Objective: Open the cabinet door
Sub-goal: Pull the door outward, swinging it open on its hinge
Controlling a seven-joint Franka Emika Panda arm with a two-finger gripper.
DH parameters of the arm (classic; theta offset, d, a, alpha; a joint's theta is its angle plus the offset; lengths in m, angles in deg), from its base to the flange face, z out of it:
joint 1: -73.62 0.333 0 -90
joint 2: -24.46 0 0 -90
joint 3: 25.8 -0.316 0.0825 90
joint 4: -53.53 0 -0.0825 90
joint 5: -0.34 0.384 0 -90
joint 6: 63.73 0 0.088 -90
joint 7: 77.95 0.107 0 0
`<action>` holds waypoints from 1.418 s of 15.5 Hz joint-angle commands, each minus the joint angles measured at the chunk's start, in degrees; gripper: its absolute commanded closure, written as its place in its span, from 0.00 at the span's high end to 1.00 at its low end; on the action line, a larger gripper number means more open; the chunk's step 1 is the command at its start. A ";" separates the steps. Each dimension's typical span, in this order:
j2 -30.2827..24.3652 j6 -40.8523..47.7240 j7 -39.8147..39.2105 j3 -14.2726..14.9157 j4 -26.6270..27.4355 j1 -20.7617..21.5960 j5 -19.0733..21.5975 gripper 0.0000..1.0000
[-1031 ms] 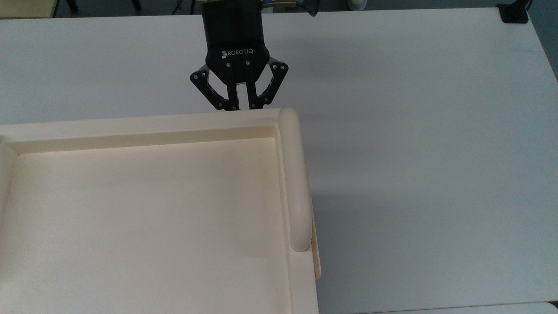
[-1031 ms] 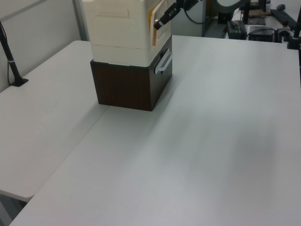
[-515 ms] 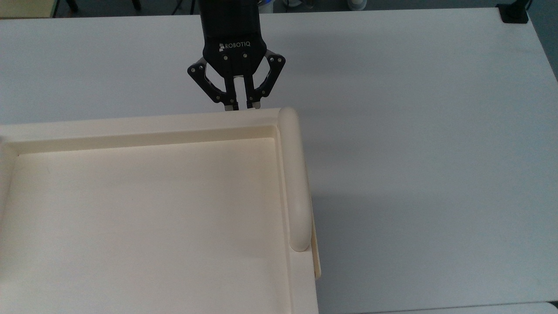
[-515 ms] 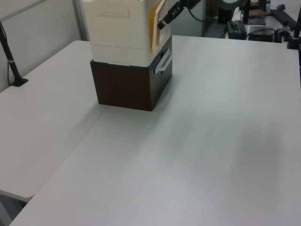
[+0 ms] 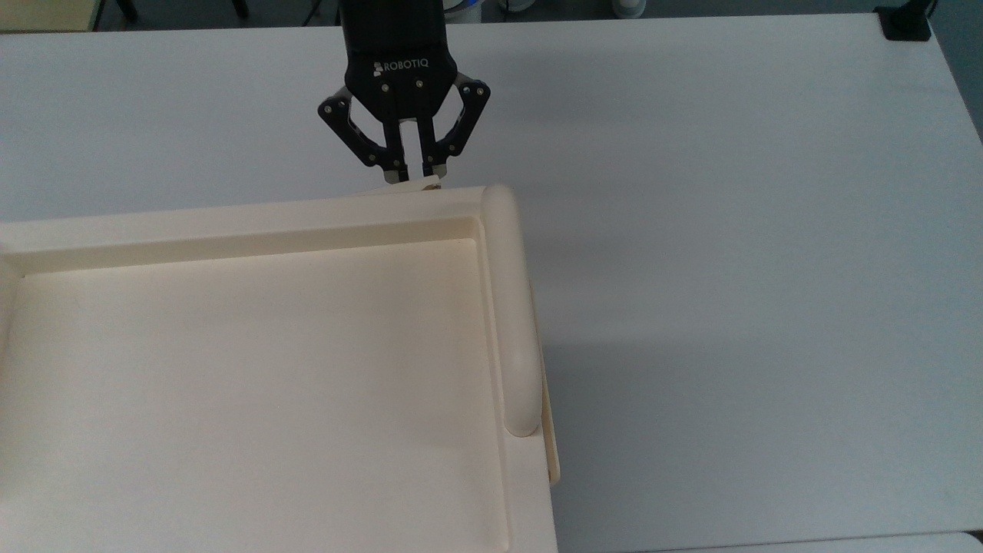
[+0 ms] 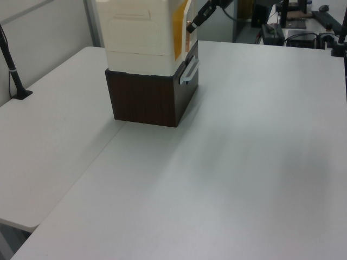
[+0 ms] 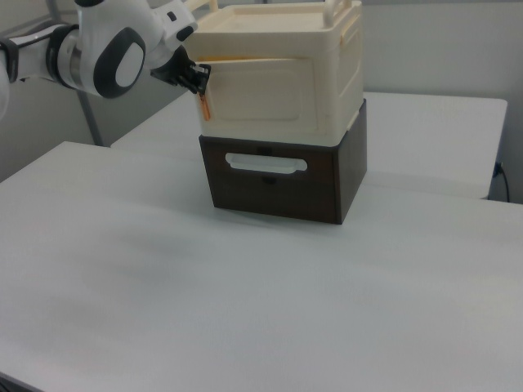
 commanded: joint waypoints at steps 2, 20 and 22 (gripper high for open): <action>-4.47 10.53 -8.50 0.43 2.35 -6.22 0.40 0.32; -10.54 33.67 -24.06 8.59 0.68 -19.50 0.76 0.86; -10.63 33.76 -23.99 10.35 0.59 -19.50 0.84 1.00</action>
